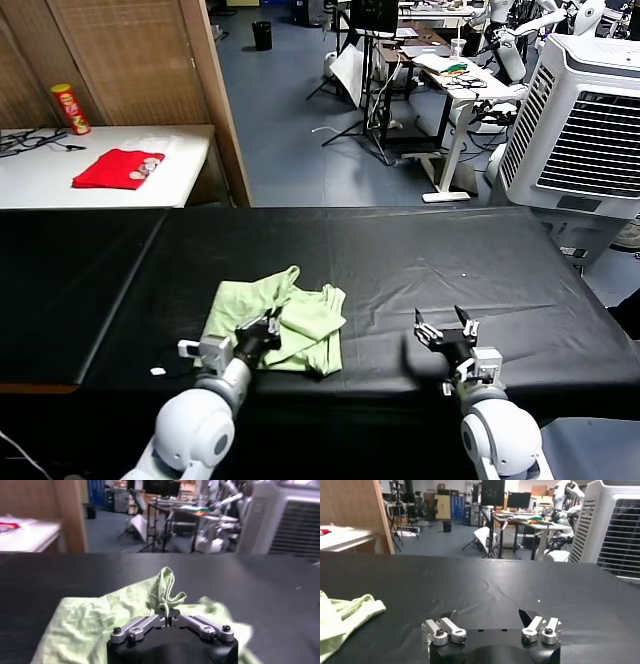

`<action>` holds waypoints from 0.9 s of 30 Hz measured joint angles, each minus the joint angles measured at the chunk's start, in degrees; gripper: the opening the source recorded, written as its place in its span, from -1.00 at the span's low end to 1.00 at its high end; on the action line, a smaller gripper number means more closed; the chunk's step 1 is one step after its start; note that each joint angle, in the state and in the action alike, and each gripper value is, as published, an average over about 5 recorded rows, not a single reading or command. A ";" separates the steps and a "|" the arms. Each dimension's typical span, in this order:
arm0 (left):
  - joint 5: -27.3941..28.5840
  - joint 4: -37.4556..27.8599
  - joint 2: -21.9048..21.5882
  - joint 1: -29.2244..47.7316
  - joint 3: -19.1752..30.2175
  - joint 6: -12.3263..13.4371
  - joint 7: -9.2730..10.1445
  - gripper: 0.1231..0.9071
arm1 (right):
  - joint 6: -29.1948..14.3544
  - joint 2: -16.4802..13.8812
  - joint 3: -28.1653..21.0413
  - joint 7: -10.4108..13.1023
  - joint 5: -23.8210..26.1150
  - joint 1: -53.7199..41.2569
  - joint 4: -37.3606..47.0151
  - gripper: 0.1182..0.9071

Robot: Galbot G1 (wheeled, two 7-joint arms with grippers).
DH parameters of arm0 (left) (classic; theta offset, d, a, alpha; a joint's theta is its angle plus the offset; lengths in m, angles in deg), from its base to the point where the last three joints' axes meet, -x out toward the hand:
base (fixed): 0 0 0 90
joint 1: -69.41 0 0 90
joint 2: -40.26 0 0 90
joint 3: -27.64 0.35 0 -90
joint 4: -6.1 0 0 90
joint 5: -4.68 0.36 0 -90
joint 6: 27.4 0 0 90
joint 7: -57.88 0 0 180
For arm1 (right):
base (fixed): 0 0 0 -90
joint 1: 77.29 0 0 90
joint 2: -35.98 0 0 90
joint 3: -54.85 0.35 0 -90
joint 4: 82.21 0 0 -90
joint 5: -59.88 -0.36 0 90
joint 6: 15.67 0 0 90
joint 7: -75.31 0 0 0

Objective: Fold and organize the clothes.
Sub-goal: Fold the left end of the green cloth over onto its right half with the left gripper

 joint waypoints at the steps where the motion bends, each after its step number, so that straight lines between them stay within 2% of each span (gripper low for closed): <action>1: 0.02 0.14 0.38 -0.04 0.47 -0.09 0.07 -0.94 | 0.00 -0.01 -0.12 0.00 0.01 -0.09 0.10 0.72; 10: 3.25 -1.45 4.27 -0.12 3.57 1.20 -0.06 -0.94 | -0.04 0.04 -1.27 -0.03 0.51 -0.30 0.51 0.72; 22: 5.05 -5.26 8.58 0.74 3.81 2.74 -0.22 -0.92 | -0.43 -0.22 -3.37 -0.81 1.05 -1.26 0.82 0.72; 25: 4.88 -5.50 8.85 0.52 3.72 3.16 -0.48 -0.68 | -0.75 -0.41 -3.84 -1.29 0.97 -1.52 0.97 0.72; 27: 4.31 -5.44 9.01 0.45 3.62 3.20 -0.60 -0.39 | -0.96 -0.54 -4.21 -1.57 0.85 -1.76 1.12 0.72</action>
